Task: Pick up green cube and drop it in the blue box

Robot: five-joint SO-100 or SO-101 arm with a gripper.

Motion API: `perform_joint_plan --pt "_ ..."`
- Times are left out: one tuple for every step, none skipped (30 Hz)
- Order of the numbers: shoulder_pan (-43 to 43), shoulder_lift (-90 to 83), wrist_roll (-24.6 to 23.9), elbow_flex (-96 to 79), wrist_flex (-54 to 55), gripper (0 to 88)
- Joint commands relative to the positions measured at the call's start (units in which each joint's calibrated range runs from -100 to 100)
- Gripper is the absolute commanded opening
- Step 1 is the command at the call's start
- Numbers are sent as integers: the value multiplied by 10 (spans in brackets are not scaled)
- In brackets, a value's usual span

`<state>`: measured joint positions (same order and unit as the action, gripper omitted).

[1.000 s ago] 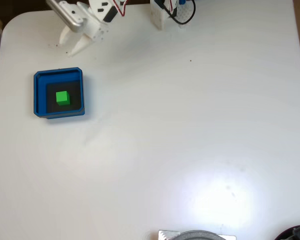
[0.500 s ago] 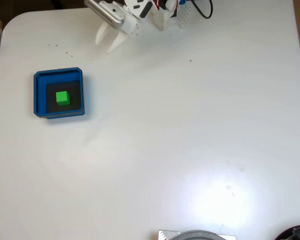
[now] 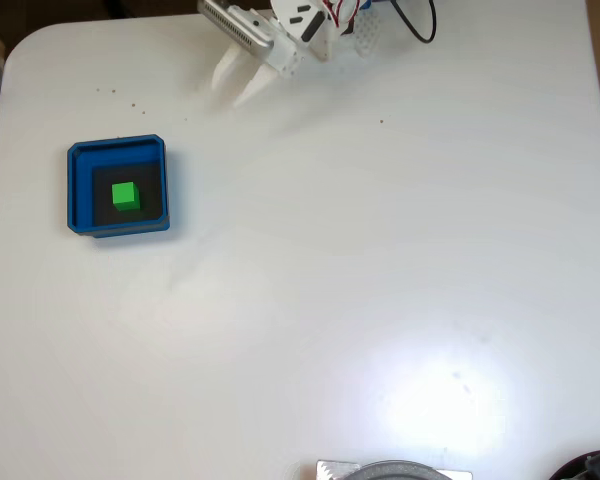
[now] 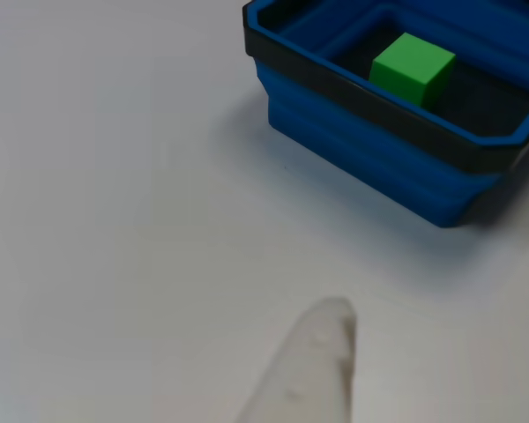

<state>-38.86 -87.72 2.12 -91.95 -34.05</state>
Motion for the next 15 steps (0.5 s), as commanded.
perform_joint_plan --pt "5 -60 -1 -27 15 195" --pt "5 -71 -1 -33 15 195" --pt "5 -81 -1 -39 15 195" --pt "5 -92 -1 -46 15 195" --pt "5 -103 -1 -51 15 195" --pt "5 -112 -1 -56 15 195" --pt "5 -115 0 -60 15 195" --pt "5 -116 1 -63 15 195" --pt "5 -116 2 -63 15 195" --pt "5 -116 2 -63 15 195" --pt "5 -116 2 -63 15 195" --pt "9 -116 3 -63 15 195" --pt "18 -116 3 -63 15 195" --pt "30 -116 3 -63 15 196" --pt "42 -116 3 -63 15 196"
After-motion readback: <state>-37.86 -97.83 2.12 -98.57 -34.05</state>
